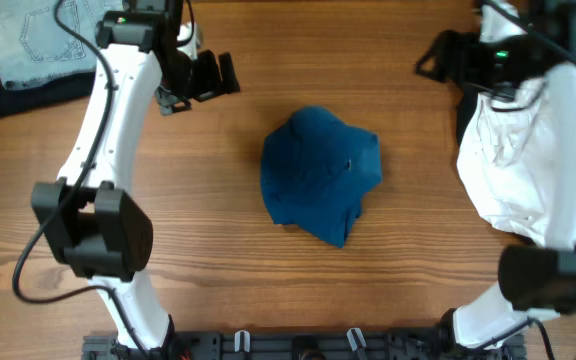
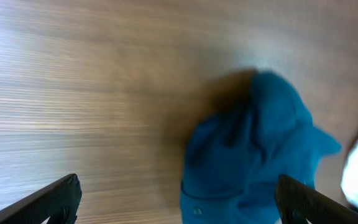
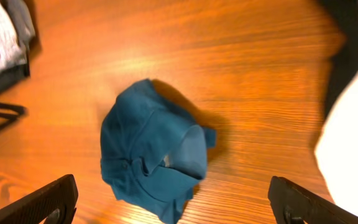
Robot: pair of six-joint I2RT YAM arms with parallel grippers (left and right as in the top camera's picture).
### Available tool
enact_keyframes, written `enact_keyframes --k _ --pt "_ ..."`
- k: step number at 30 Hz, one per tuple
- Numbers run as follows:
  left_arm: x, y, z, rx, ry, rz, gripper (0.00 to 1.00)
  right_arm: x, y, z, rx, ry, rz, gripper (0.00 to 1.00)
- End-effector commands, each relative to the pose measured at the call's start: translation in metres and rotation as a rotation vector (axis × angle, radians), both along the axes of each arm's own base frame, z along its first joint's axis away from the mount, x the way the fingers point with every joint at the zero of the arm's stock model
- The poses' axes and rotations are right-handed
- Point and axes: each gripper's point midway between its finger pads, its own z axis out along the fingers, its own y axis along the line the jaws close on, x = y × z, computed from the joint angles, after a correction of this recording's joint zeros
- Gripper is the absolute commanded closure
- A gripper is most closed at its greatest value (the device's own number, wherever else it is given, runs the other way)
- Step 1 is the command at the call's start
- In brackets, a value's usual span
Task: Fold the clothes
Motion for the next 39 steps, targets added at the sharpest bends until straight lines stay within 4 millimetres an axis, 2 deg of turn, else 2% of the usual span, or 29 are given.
enact_keyframes --k 1,3,5,9,14,21,23,27,31,32,33,35,36,37,39 --pt "-0.028 -0.036 -0.052 -0.223 0.158 -0.164 0.0 -0.011 -0.019 0.027 -0.035 -0.081 -0.038 0.0" --pt "-0.035 -0.053 -0.068 -0.342 0.153 -0.259 0.0 -0.011 -0.021 0.027 -0.036 -0.078 -0.043 0.0" --pt "-0.035 -0.061 -0.081 -0.403 0.147 -0.279 0.0 -0.009 -0.021 0.024 -0.035 -0.074 -0.043 0.0" --pt "-0.047 -0.069 -0.107 -0.475 0.233 -0.264 0.0 -0.008 -0.021 0.022 -0.035 -0.068 -0.042 0.01" --pt "-0.064 -0.084 -0.128 -0.504 0.325 -0.275 0.0 -0.008 -0.026 0.021 -0.061 -0.064 -0.056 0.0" --pt "-0.107 -0.115 -0.143 -0.483 0.425 -0.356 0.0 -0.008 -0.028 0.02 -0.073 -0.061 -0.061 0.01" --pt "-0.113 -0.122 -0.146 -0.479 0.427 -0.378 0.0 -0.008 -0.028 0.019 -0.074 -0.061 -0.061 0.0" --pt "-0.115 -0.128 -0.147 -0.475 0.422 -0.394 0.0 -0.007 -0.028 0.019 -0.073 -0.061 -0.061 0.01" --pt "-0.107 -0.132 -0.148 -0.49 0.375 -0.406 0.01 -0.007 -0.028 0.019 -0.073 -0.061 -0.061 0.0" --pt "-0.104 -0.134 -0.147 -0.505 0.363 -0.409 0.11 -0.008 -0.028 0.019 -0.073 -0.06 -0.061 0.0" --pt "-0.103 -0.135 -0.146 -0.511 0.356 -0.406 0.42 -0.008 -0.028 0.019 -0.073 -0.058 -0.061 0.01" --pt "-0.095 -0.135 -0.146 -0.514 0.352 -0.367 0.69 -0.008 -0.028 0.019 -0.073 -0.059 -0.062 0.0" --pt "-0.086 -0.133 -0.143 -0.517 0.336 -0.345 0.88 -0.008 -0.028 0.019 -0.072 -0.058 -0.063 0.01" --pt "-0.077 -0.131 -0.141 -0.522 0.311 -0.336 0.96 -0.008 -0.028 0.019 -0.072 -0.058 -0.063 0.0" --pt "-0.057 -0.127 -0.136 -0.532 0.264 -0.296 0.96 -0.008 -0.028 0.019 -0.071 -0.058 -0.063 0.0"
